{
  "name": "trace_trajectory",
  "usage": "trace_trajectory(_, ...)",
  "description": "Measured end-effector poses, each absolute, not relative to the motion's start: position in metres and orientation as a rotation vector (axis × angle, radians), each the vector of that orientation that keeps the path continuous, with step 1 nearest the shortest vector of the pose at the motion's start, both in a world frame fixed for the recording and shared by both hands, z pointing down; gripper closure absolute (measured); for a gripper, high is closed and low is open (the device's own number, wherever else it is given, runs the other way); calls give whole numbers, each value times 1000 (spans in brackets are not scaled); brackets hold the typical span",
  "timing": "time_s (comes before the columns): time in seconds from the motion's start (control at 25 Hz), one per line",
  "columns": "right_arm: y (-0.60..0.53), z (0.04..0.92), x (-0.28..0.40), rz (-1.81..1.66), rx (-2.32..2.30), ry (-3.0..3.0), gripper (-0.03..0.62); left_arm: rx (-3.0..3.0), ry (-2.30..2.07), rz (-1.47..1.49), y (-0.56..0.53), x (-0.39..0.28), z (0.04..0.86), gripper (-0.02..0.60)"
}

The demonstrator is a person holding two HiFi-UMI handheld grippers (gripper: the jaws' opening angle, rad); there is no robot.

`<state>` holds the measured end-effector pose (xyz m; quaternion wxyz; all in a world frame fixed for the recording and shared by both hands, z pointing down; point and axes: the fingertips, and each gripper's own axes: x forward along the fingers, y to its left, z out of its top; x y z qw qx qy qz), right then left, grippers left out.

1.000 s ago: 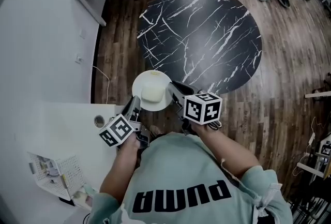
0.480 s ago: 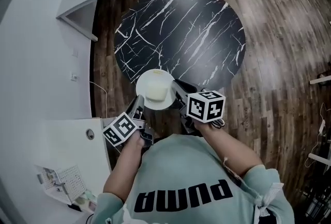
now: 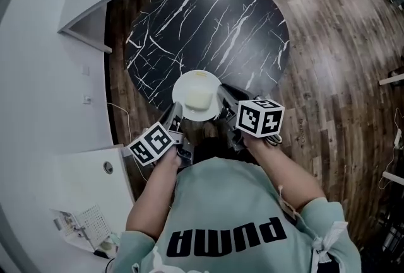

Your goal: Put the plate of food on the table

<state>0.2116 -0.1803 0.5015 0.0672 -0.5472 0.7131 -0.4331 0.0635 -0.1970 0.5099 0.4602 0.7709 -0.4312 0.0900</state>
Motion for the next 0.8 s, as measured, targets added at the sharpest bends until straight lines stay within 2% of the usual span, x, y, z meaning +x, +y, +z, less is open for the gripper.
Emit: trace_trajectory(0.8,-245,561,288,-1398,-1874,1879,557,1938,-843,425,-291,146,569,534)
